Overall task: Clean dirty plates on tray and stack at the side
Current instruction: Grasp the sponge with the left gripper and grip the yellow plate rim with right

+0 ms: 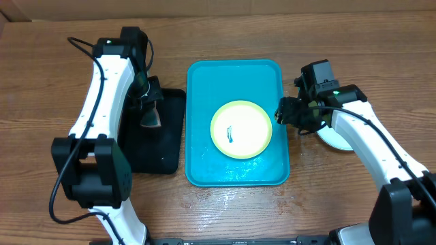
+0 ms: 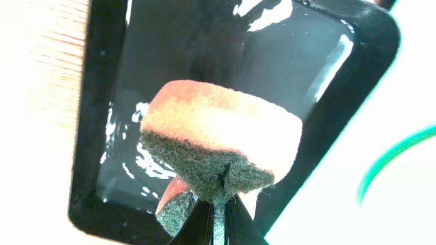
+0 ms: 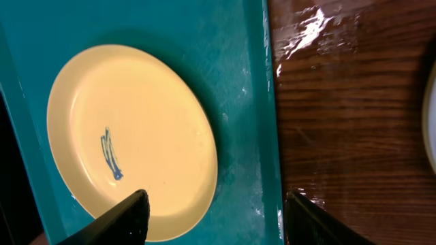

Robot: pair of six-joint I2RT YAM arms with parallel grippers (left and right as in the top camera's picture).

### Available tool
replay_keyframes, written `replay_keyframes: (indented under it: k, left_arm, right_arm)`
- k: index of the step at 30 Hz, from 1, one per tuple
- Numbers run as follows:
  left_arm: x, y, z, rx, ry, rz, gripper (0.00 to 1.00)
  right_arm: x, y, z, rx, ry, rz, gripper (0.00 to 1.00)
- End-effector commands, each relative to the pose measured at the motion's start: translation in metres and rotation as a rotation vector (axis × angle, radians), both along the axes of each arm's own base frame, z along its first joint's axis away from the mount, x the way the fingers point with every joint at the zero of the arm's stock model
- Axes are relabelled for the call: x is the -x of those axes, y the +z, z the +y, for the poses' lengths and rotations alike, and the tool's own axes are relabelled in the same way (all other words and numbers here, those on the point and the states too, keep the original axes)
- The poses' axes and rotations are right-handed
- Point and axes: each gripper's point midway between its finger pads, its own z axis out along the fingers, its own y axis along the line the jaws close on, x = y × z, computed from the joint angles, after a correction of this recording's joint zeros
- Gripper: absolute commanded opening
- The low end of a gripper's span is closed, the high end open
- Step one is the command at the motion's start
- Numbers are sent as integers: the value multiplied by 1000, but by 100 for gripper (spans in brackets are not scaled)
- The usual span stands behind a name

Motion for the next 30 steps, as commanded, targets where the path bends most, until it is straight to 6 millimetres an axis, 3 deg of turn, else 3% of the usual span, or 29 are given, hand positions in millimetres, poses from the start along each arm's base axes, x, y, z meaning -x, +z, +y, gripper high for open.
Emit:
replay_keyframes:
  k: [1,9,11,14,17,23,26,30]
  left_arm:
    - [0,2,0,-16,-27,-17,4]
    - [11,-60,-3,-26,-42,10,4]
    - [23,-84,-6,-5,-42,34,4]
    - [35,-99,-8,7,-42,58,4]
    - [31,-88,-7,6,-39,57,4]
    - [2,-18,-18,22,-59,-9,4]
    - [-16,16,-44,93,-96,-90,4]
    - [-26,33,-98,226,-183,-160,4]
  right_arm:
    - [-1,-9,10,-30,51,10,65]
    - [5,-47,25,-29,114,36,65]
    - [8,-54,27,-29,121,35,65]
    - [15,-63,29,-26,132,40,65]
    - [18,-69,28,-24,131,40,64]
    - [14,-75,31,-38,137,-3,51]
    - [9,-76,36,-45,145,-30,41]
    - [5,-85,46,-25,169,-53,27]
